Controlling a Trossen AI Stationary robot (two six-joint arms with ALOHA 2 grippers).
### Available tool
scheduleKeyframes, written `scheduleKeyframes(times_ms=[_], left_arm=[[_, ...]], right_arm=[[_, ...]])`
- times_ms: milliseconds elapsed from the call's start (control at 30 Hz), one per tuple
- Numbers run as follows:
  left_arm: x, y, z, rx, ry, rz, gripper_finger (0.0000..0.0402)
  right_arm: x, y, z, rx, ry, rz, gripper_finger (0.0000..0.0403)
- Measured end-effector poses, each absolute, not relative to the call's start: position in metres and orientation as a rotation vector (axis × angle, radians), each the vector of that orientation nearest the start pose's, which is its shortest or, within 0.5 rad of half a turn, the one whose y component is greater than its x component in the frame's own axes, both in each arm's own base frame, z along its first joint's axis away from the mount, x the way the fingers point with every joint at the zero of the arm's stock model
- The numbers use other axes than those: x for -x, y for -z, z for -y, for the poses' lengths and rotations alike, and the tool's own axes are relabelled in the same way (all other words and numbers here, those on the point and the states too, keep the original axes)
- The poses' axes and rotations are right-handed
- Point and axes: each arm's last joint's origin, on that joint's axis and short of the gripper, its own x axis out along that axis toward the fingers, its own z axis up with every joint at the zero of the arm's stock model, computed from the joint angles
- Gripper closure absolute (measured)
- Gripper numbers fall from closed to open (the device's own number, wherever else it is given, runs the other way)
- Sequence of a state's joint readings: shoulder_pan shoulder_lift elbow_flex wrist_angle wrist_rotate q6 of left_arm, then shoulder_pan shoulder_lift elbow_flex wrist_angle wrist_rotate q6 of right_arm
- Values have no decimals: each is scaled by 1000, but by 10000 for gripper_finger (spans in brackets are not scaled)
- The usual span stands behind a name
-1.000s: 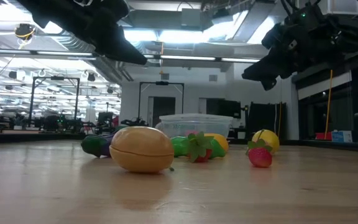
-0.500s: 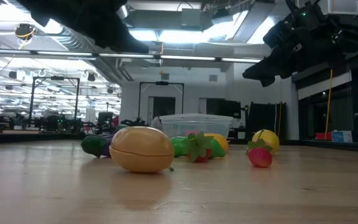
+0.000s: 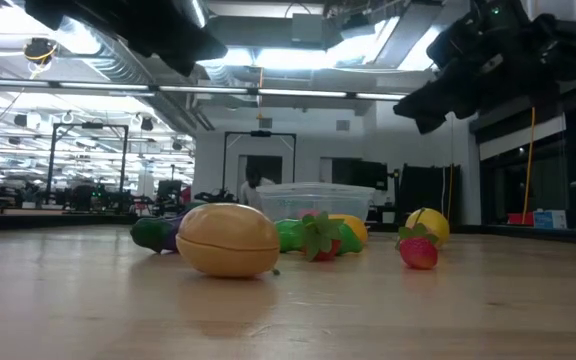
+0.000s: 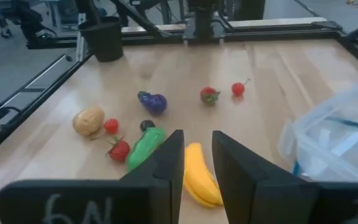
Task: Pick and placing Produce into tupperware
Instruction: Put the yellow lemon into the transparent container
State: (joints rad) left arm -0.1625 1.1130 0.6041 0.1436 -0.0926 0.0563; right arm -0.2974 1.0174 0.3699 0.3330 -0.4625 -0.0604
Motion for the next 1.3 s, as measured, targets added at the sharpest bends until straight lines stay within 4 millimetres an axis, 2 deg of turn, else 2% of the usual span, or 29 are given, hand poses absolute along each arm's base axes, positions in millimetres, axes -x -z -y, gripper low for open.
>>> scheduleKeyframes(times_ms=[133,333,533,700,933,1133,1300], left_arm=[[-233,-239,42,-120,47,-358,396],[-230,-238,54,-164,-17,-355,384],[-232,-231,61,-225,-60,-389,371],[-242,-216,59,-273,-81,-455,352],[-249,-204,49,-357,-99,-515,334],[-250,-205,40,-412,-118,-519,332],[-251,-205,33,-412,-143,-529,340]], right_arm=[[-199,-205,39,-11,-154,-362,318],[-204,-226,18,62,-127,-584,318],[-203,-241,0,52,-111,-673,318],[-201,-242,-6,24,-69,-729,319],[-204,-235,-15,-139,-35,-790,334],[-220,-228,-27,-119,25,-921,336],[-241,-232,-30,-230,189,-1039,336]])
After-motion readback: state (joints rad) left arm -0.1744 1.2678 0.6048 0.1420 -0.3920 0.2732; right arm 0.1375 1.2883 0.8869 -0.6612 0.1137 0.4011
